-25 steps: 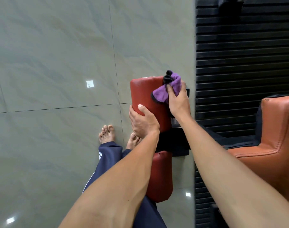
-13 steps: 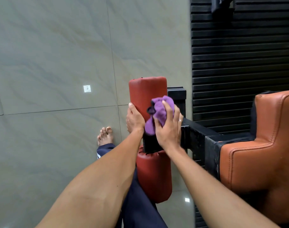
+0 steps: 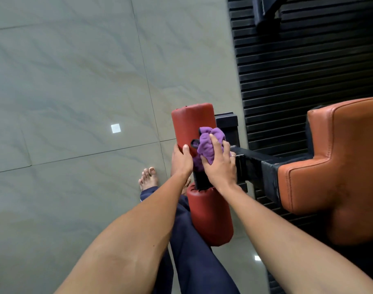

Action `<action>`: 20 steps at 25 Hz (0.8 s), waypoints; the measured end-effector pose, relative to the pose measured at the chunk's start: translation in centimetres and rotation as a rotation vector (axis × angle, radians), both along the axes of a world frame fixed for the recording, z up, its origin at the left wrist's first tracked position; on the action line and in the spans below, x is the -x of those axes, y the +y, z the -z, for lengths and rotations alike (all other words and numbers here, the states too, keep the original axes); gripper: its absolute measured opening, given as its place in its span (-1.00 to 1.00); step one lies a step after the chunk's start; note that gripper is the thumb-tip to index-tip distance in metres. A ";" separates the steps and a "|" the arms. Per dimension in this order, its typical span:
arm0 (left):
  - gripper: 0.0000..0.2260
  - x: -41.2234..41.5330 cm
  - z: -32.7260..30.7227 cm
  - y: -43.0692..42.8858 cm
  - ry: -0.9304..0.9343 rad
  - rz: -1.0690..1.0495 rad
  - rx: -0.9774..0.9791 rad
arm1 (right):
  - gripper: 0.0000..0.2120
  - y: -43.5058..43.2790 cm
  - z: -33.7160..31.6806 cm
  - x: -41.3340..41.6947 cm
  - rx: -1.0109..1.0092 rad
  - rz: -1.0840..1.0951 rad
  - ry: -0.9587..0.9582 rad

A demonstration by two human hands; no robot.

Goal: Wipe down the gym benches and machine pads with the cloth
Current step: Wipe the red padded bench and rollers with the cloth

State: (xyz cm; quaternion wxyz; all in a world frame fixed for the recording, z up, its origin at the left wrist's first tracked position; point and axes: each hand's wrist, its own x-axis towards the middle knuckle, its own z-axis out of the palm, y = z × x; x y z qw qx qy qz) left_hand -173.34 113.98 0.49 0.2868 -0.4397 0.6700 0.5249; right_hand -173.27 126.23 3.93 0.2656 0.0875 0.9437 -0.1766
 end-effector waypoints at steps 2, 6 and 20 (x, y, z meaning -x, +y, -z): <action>-0.70 -0.3 -2.2 -1.0 -0.017 0.169 0.015 | -0.28 -0.3 -1.8 0.0 -0.036 0.013 -0.095; -0.59 0.1 -8.6 -3.5 -0.039 0.491 0.116 | -0.30 -1.3 -6.6 2.1 -0.026 0.008 -0.204; -0.57 2.7 -38.3 -6.6 0.101 1.001 0.349 | -0.27 -3.5 -33.2 2.9 0.036 0.107 -0.189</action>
